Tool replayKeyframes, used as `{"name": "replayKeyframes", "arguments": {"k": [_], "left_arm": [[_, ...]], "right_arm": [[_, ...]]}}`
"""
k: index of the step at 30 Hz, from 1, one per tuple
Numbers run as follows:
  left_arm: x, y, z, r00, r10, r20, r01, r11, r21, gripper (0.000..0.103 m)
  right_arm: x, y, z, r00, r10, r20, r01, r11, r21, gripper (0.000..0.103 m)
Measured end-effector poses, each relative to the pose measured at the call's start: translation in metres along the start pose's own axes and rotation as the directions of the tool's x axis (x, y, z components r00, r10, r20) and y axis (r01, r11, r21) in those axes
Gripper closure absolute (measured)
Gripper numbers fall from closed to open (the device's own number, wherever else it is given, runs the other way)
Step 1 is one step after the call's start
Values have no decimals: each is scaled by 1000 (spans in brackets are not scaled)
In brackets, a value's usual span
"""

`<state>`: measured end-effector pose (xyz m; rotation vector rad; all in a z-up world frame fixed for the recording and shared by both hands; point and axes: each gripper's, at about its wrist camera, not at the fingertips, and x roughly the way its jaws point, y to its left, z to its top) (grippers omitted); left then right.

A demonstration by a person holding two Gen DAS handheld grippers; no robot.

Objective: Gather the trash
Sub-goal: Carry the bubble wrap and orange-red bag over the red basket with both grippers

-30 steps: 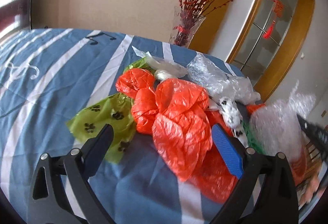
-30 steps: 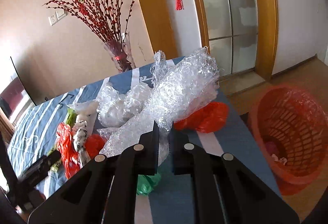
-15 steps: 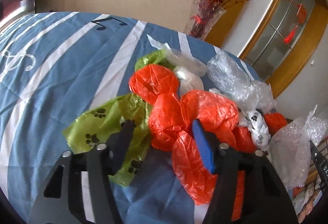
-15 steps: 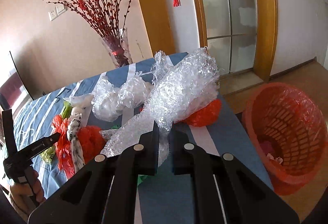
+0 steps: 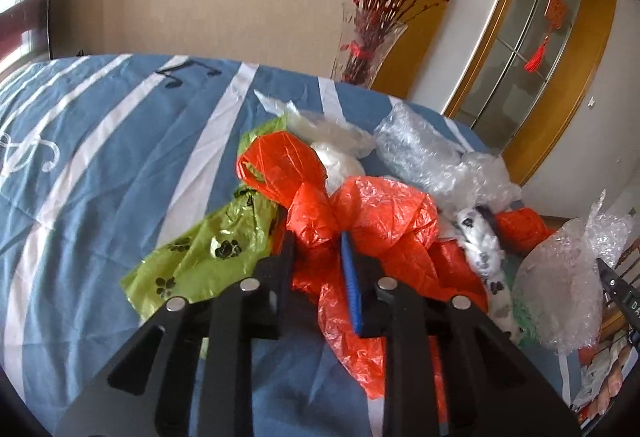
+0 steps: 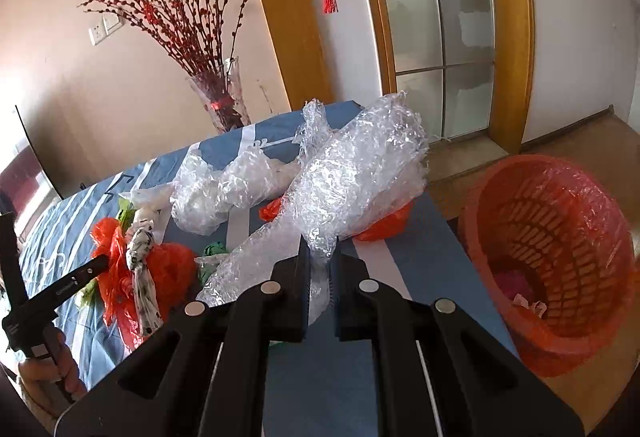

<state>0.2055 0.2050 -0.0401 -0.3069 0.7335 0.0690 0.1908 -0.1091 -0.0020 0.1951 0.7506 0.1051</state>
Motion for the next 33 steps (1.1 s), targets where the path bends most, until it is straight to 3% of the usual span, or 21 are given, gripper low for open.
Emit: {"name": "replayKeyframes", "arguments": {"k": [2,11,18,25,33], "left_arm": [[-7,0,2,1000,-2,19,2,1000,5,85],[-44,-12,10,995,-26,97,23,999,30,87],[-71,-47,15,985,-102,141,92,993,78,87],[-80,-102,8,970,-209,128,189,970,152,87],[-67,-173,-9,949,-310,61,289,930,225,87]], "right_arm": [[-3,-1,0,1000,0,7,0,1000,0,94],[-19,-12,1,999,-6,39,6,1000,10,94],[-39,-29,6,996,-32,85,30,999,22,94],[-58,-53,6,989,-83,125,79,996,38,94],[-75,-87,6,974,-160,160,151,986,69,94]]}}
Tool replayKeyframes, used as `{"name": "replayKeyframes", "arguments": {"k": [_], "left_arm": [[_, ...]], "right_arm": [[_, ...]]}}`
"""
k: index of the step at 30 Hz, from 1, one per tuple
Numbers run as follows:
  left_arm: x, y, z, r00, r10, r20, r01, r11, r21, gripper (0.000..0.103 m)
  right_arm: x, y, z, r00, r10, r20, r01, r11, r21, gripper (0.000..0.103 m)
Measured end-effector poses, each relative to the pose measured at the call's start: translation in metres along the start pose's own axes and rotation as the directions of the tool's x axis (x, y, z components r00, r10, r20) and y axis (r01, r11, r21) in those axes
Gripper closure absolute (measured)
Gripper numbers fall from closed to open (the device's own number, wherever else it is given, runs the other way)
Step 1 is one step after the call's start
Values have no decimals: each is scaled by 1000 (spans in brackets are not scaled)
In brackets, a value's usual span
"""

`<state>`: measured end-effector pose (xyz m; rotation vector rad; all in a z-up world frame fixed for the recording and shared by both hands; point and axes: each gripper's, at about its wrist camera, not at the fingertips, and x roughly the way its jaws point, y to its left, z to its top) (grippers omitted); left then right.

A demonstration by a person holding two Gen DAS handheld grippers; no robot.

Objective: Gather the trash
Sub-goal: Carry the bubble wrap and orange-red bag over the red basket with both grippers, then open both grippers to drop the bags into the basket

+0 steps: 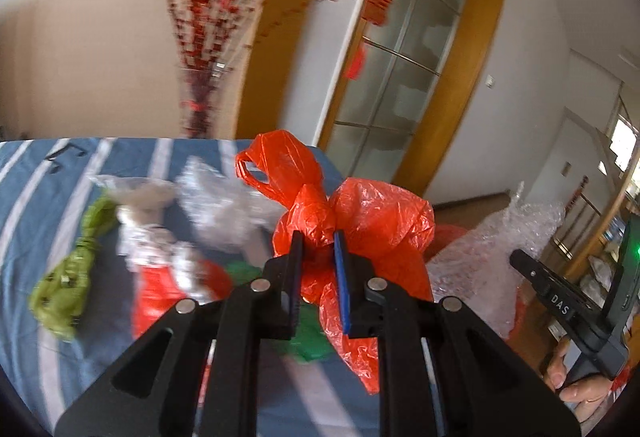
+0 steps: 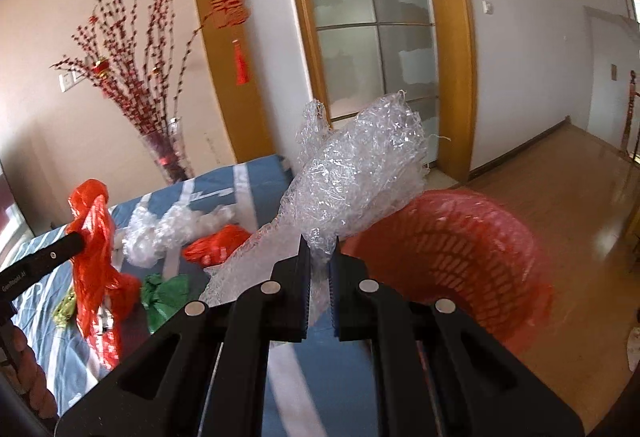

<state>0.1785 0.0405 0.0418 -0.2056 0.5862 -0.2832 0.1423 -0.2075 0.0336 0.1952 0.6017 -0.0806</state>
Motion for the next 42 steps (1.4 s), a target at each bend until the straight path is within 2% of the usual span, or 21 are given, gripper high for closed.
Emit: {"name": "replayKeyframes", "arguments": {"k": [11,17,30,39,41,42], "left_arm": [[50,-75,-13,990,-110,-84,114,992,51,87],[76,-112,-18,983,-142,-119,153,985,85,87],[135,-166,-36,963,-166,-212,196,972,128,87],[163,-184,-43,954,-169,-248,209,967,143,86],[169,-185,-46,950,-170,-260,213,966,144,84],[171,-187,-46,949,-169,-265,212,967,144,84]], "right_arm": [[-6,-65,3,994,-106,18,104,991,86,94],[-6,-95,2,988,-156,22,152,981,118,94],[10,-129,2,970,-242,23,236,962,136,94],[24,-143,4,968,-252,13,247,956,157,94],[27,-144,5,969,-246,10,241,956,164,93],[28,-144,4,970,-242,6,238,957,166,88]]}}
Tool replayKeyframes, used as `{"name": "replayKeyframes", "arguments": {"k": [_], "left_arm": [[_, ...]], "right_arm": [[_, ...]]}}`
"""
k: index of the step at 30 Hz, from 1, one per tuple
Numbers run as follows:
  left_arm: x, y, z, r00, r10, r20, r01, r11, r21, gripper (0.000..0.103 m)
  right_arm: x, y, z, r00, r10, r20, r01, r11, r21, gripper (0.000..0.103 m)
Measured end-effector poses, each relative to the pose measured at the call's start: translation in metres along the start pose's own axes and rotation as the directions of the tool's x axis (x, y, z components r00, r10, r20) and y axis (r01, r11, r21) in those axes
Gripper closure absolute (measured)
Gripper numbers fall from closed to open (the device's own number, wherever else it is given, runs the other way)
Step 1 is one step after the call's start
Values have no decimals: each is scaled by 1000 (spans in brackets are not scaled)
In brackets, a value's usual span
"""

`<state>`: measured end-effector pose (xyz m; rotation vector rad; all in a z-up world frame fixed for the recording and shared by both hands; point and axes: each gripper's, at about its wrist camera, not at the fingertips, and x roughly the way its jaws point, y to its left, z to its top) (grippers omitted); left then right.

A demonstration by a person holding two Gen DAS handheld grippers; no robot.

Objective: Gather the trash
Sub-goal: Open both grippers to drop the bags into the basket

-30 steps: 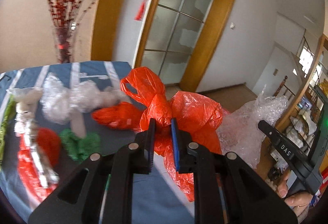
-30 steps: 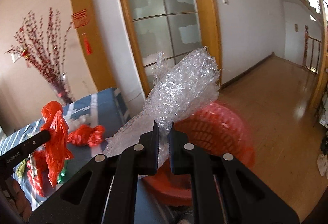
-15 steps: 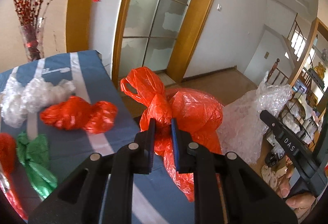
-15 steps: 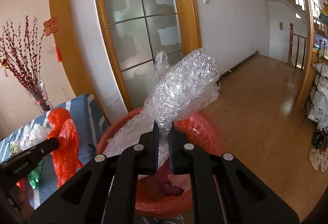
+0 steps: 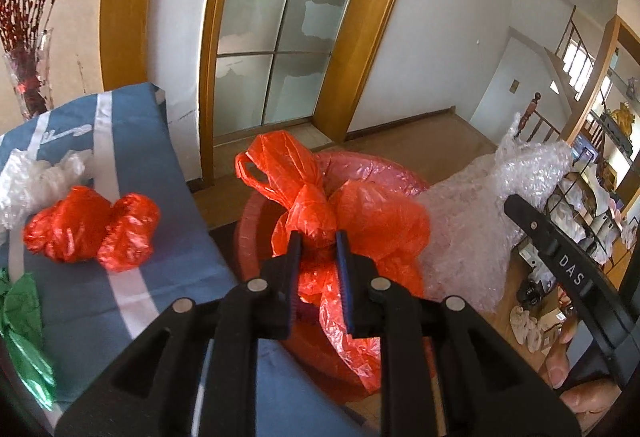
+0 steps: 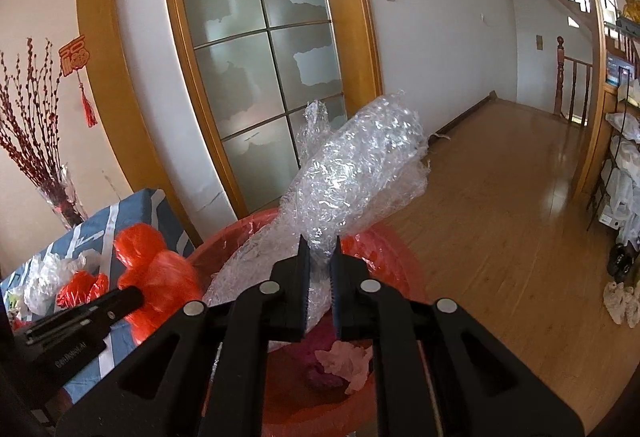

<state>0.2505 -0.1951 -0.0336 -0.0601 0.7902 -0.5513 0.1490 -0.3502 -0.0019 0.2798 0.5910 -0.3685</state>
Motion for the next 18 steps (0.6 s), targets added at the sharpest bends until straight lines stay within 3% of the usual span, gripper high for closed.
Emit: {"name": "replayKeyframes", "arguments": {"k": [3,11,13,18], "left_arm": [[10,0,-1,1000,8,-18,-8,1000,-3,78],[3,16,-12,998,68,-17,-68,998,-10,55],[-4,20,-15,997,83,-8,-83,997,-10,51],[-19,30,-22,992,123,1,-123,992,-22,44]], "right_arm": [[2,-5,-1,1000,15,-13,-14,1000,11,64],[-2,-17,-10,1000,-10,-27,11,999,38,49],[-5,-19,-10,1000,-21,-22,22,999,41,40],[-14,-19,-11,999,-33,-10,33,999,32,34]]}}
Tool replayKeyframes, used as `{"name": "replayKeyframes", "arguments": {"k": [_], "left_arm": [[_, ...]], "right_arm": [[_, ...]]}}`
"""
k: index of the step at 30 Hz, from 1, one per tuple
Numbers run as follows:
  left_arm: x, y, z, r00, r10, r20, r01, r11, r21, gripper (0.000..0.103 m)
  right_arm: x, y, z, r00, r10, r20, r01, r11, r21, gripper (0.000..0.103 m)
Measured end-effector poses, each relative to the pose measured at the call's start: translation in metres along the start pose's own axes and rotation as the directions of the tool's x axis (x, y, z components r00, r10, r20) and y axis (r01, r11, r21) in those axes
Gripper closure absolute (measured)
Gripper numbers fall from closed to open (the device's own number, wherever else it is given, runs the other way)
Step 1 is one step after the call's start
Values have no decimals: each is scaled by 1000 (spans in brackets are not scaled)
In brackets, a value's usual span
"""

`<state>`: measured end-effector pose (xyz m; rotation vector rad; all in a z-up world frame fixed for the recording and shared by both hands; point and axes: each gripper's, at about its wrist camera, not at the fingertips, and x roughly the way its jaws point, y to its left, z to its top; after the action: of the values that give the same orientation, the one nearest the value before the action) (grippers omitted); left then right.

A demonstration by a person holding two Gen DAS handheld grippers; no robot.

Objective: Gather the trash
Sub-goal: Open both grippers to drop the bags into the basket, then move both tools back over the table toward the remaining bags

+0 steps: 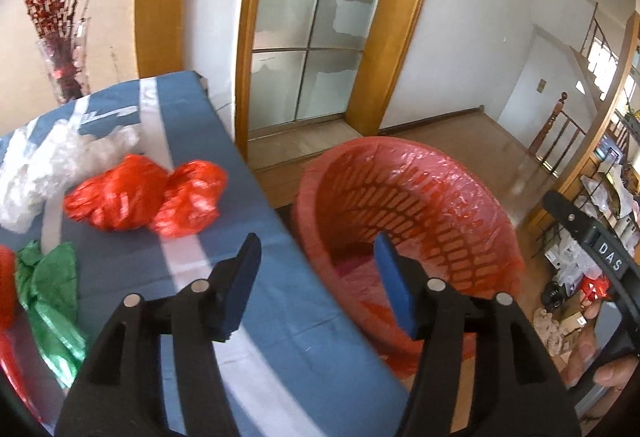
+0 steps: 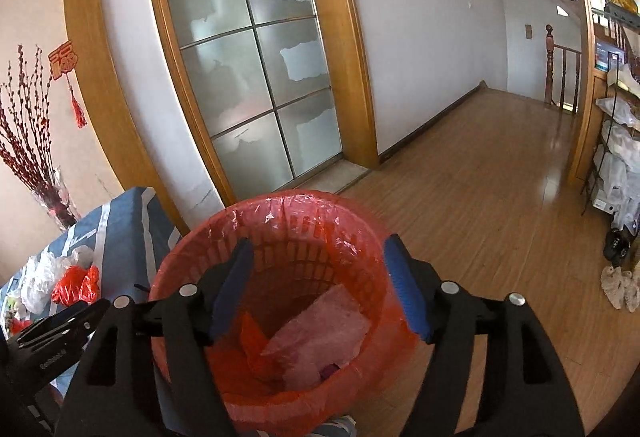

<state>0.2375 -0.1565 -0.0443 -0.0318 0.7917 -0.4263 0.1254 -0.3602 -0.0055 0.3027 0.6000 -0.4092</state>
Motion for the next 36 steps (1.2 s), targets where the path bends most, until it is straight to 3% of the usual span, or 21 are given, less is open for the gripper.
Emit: {"name": "replayKeyframes", "arguments": {"k": [13,22,29,36], "left_arm": [[-48,36,-21,995,88,35,-87,995,-38,34],[-98,91,-38,981,175,80,-164,979,-122,32],[-146,152,-56,946,307,105,-283,939,-197,29],[-185,241,-76,886,458,69,-418,854,-310,29]], "right_arm": [[-15,20,-11,999,50,-20,-51,998,-41,33],[-31,59,-22,992,118,-38,-122,987,-107,33],[-45,122,-34,965,249,-85,-261,947,-185,33],[-62,209,-60,888,421,-183,-457,849,-264,39]]}}
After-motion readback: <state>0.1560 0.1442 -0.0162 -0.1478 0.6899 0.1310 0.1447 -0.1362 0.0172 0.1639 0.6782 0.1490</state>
